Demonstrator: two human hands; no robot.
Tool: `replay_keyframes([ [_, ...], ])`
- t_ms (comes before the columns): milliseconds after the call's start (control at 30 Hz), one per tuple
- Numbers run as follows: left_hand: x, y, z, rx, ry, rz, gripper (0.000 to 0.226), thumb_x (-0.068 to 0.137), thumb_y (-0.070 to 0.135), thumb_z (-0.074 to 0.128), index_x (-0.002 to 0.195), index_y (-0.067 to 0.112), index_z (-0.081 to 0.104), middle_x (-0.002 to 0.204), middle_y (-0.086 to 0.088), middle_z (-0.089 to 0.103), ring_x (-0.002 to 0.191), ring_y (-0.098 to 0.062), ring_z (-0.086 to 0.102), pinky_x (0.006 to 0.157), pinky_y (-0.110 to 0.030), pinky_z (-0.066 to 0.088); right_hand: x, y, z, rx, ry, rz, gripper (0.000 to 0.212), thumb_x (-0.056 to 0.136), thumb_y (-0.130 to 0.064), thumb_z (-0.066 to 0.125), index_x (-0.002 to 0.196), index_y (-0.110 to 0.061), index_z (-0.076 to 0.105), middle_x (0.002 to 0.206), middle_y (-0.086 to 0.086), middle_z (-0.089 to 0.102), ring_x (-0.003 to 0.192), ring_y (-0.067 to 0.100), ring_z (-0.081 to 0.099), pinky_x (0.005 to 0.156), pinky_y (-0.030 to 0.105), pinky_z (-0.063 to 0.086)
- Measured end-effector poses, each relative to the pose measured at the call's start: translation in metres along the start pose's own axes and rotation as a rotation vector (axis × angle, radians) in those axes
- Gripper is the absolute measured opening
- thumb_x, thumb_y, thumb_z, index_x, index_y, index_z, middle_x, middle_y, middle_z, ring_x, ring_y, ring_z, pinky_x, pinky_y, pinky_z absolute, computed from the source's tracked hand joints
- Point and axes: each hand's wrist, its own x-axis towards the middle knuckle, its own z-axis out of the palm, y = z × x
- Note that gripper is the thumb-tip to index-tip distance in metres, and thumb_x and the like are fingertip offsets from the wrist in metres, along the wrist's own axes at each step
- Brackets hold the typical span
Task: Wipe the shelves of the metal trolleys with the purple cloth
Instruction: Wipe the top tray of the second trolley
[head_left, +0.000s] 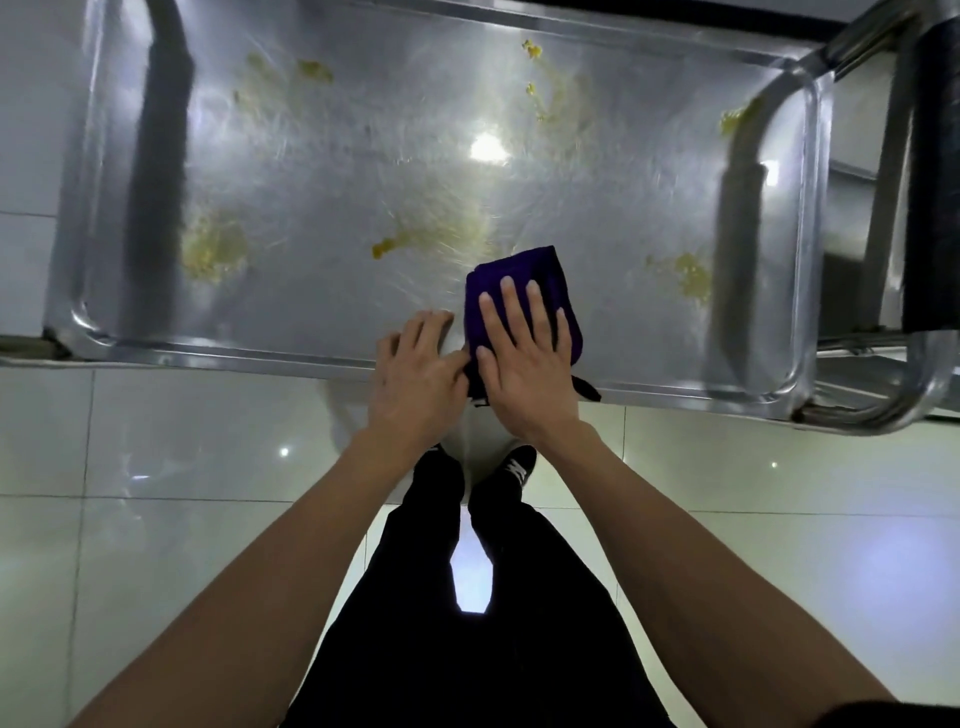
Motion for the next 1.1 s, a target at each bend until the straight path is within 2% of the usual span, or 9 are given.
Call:
replay_keyframes([
  [233,0.002,0.008,-0.004,0.053,0.009,0.002,0.021,0.091,0.027,0.06,0.107,0.025,0.073,0.14,-0.007,0.046,0.133,-0.029,0.037,0.101,-0.047,0.036,-0.005,0.017,-0.001,0.035,0.045,0.029,0.061,0.106,-0.04,0.023,0.162,-0.022,0.007,0.17,0.003,-0.001,0.155,0.026,-0.008,0.124,0.054,0.006],
  [367,0.011,0.025,-0.005,0.095,0.035,0.036,0.022,0.093,0.025,0.055,0.099,0.016,0.073,0.134,-0.005,0.05,0.131,-0.027,0.038,0.102,-0.043,0.034,-0.012,0.047,-0.003,0.046,0.076,0.047,0.061,0.106,-0.041,0.023,0.162,-0.023,0.006,0.17,0.002,0.0,0.155,0.024,-0.007,0.124,0.053,0.007],
  [500,0.023,0.066,0.006,0.038,0.06,0.216,0.025,0.095,0.02,0.053,0.115,0.013,0.066,0.135,-0.006,0.054,0.134,-0.026,0.042,0.105,-0.045,0.039,-0.02,0.08,-0.009,0.069,0.08,0.059,0.06,0.107,-0.041,0.022,0.162,-0.024,0.006,0.17,0.001,0.0,0.155,0.023,-0.007,0.124,0.052,0.006],
  [600,0.036,0.103,0.014,0.016,0.02,0.272,0.031,0.092,0.021,0.057,0.121,0.014,0.065,0.136,-0.005,0.055,0.132,-0.025,0.043,0.104,-0.045,0.042,-0.03,0.116,-0.017,0.083,0.068,0.106,0.059,0.107,-0.041,0.02,0.162,-0.024,0.006,0.17,0.001,-0.001,0.155,0.023,-0.009,0.124,0.052,0.005],
  [767,0.045,0.145,0.025,0.078,-0.038,0.147,0.03,0.09,0.034,0.055,0.106,0.014,0.07,0.132,-0.005,0.054,0.124,-0.029,0.045,0.091,-0.048,0.045,-0.047,0.182,-0.032,0.108,0.054,0.192,0.059,0.106,-0.043,0.015,0.162,-0.025,0.005,0.17,0.0,-0.003,0.155,0.022,-0.011,0.125,0.051,0.001],
  [867,0.047,0.159,0.025,0.12,-0.077,0.066,0.033,0.087,0.039,0.057,0.098,0.01,0.069,0.128,-0.008,0.051,0.117,-0.031,0.045,0.089,-0.047,0.046,-0.059,0.228,-0.039,0.081,0.058,0.315,0.059,0.107,-0.042,0.013,0.162,-0.025,0.002,0.169,-0.001,-0.006,0.155,0.023,-0.012,0.124,0.053,0.004],
  [967,0.049,0.163,0.024,0.125,-0.082,0.06,0.032,0.089,0.036,0.059,0.099,0.008,0.068,0.126,-0.009,0.05,0.115,-0.033,0.045,0.087,-0.048,0.049,-0.067,0.258,-0.043,0.047,0.088,0.417,0.059,0.107,-0.042,0.013,0.162,-0.024,0.002,0.169,0.0,-0.005,0.155,0.024,-0.009,0.124,0.054,0.006],
  [1100,0.05,0.161,0.026,0.093,-0.025,0.079,0.024,0.088,0.028,0.063,0.092,0.005,0.069,0.12,-0.012,0.053,0.109,-0.035,0.047,0.077,-0.046,0.053,-0.063,0.257,-0.039,0.026,0.1,0.411,0.059,0.107,-0.043,0.016,0.162,-0.024,0.002,0.169,0.001,-0.004,0.155,0.025,-0.008,0.123,0.056,0.008],
])
